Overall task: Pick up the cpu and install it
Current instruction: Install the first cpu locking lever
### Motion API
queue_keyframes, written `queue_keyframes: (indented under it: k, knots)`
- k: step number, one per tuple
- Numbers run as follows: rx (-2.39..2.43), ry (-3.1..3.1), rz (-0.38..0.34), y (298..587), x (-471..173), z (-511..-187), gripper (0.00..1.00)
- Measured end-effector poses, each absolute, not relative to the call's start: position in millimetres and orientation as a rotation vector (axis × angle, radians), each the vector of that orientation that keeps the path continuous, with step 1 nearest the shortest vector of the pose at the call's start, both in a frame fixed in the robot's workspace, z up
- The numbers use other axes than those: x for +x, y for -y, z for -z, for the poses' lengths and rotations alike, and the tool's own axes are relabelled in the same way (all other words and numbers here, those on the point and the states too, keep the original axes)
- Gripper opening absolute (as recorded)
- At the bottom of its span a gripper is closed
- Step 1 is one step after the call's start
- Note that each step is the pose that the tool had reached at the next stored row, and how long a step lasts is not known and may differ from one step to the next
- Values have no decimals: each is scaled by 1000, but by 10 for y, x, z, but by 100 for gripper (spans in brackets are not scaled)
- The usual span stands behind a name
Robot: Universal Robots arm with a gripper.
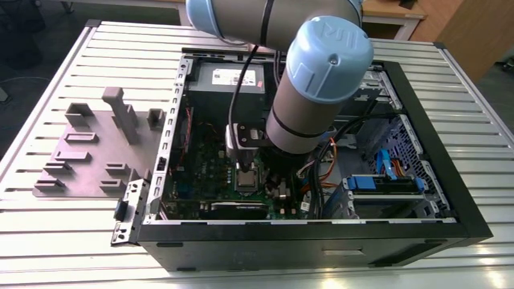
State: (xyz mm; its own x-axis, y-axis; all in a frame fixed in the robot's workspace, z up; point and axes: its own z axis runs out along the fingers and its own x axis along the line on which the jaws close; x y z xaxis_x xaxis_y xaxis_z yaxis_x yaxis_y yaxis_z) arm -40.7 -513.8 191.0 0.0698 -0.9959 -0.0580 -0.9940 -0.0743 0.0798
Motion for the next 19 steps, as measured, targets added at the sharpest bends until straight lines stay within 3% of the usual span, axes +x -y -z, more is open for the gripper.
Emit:
queue_keyframes:
  k: [19]
  knots:
    - [2284,2125,153,5138,-410,-2148,11]
